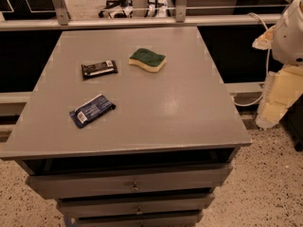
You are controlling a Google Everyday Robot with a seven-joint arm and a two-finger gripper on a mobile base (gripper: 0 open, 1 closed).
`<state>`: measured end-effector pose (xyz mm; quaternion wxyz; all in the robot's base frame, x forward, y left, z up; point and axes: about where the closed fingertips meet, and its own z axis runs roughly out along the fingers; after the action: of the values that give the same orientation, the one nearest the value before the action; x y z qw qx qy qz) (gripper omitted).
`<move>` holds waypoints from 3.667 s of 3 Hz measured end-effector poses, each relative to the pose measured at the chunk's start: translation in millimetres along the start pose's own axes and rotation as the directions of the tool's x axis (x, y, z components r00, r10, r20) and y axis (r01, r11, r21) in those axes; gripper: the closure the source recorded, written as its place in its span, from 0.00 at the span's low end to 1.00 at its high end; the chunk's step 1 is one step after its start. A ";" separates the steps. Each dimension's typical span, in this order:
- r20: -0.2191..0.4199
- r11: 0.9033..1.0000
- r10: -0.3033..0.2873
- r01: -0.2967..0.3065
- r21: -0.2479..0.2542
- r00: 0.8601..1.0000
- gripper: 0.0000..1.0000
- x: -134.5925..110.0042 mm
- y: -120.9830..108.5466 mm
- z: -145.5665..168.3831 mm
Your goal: Pick sponge
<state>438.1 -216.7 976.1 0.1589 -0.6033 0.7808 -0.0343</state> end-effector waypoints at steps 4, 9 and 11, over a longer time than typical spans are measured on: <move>0.440 0.975 0.204 -0.223 -0.009 0.874 0.00 -15.1 -23.4 19.4; 0.716 0.915 0.244 -0.400 0.054 0.654 0.00 -65.6 -80.3 48.7; 0.734 0.934 0.245 -0.358 -0.002 0.634 0.00 -80.3 -103.6 97.8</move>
Offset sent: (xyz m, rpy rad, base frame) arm 0.0093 0.0068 0.0031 0.1911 -0.0098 -0.0088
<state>580.7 -154.6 925.5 0.4998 -0.4151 0.7393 0.1771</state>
